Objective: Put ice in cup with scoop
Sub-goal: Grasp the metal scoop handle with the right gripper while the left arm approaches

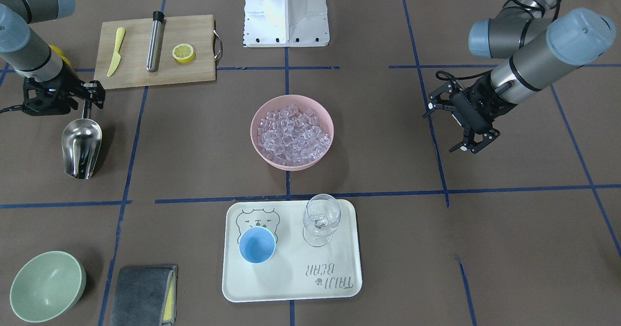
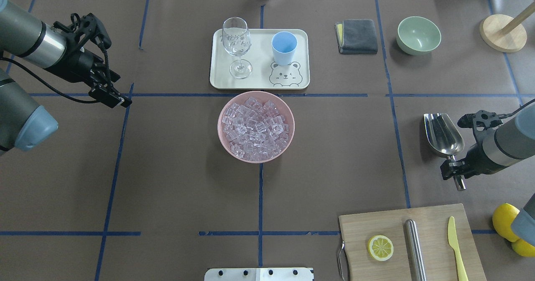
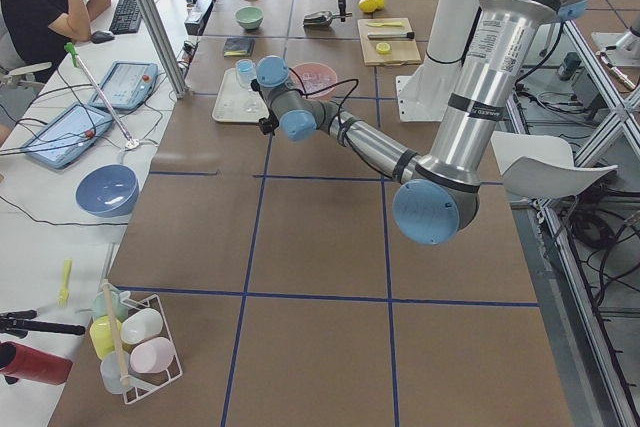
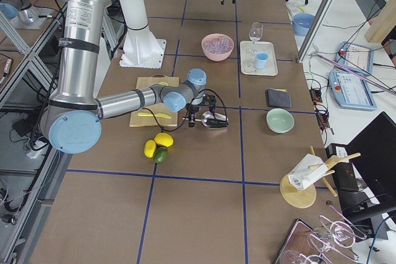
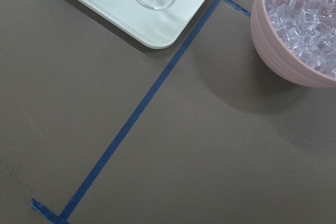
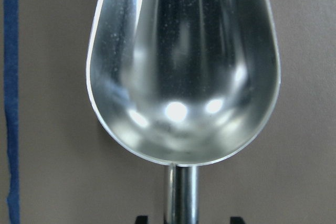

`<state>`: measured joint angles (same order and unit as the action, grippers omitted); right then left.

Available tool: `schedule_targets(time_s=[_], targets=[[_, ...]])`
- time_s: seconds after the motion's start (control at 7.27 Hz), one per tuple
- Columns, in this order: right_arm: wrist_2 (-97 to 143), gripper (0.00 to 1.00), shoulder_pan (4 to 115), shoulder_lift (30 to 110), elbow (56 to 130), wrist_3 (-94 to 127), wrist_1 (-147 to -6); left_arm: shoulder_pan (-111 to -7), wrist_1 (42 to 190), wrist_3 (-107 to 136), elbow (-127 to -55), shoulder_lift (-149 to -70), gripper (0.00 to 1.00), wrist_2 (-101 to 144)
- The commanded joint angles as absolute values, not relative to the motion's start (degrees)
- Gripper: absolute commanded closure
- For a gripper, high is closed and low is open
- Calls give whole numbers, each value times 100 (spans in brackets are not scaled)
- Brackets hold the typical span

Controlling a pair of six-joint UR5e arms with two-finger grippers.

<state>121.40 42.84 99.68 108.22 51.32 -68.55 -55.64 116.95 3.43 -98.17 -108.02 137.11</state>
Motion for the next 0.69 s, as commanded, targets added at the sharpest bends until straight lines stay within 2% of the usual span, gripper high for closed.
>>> schedule_targets(time_s=[0.0,0.28,0.55], targets=[[12146,54,4289,9967,10846,5124,-6855,-5563,11689,343,-9826,-10802,0,13711],[12146,100,4307,9984,10907,5115,-6847,-5563,11689,343,-9809,-10802,0,13702],[12181,100,4324,10002,10968,5115,-6855,-5563,11689,343,-9835,-10802,0,13702]])
